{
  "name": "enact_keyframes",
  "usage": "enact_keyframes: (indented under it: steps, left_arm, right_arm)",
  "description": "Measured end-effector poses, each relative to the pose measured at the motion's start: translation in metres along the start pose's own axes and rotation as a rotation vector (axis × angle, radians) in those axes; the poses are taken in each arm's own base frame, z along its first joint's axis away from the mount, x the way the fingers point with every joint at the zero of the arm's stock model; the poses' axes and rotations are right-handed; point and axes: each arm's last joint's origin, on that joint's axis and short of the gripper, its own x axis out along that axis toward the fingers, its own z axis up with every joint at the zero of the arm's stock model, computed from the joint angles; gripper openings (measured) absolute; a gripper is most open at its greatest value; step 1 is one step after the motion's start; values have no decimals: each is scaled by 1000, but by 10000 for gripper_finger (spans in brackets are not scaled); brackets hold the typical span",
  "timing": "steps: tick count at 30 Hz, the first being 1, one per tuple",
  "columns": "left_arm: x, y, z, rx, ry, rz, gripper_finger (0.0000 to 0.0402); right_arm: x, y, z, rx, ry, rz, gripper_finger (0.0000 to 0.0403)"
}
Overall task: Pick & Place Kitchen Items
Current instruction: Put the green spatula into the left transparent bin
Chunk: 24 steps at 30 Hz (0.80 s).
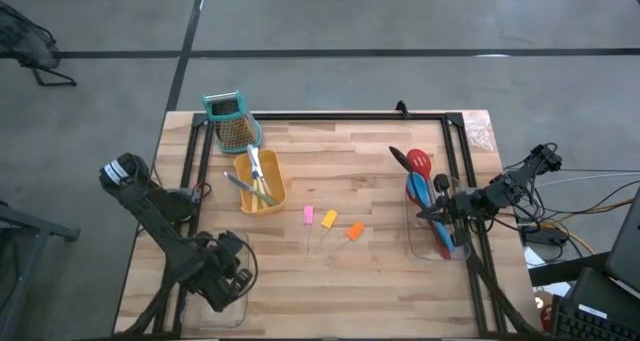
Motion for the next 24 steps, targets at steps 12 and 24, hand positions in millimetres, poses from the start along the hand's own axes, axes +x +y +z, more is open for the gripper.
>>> enact_keyframes:
  steps: [12,24]
  left_arm:
    - [1,-1,8,14,-76,-9,44]
    - [1,-2,9,51,-133,-18,85]
  right_arm:
    - [0,0,0,-1,0,0,8]
    - [0,0,0,-1,0,0,8]
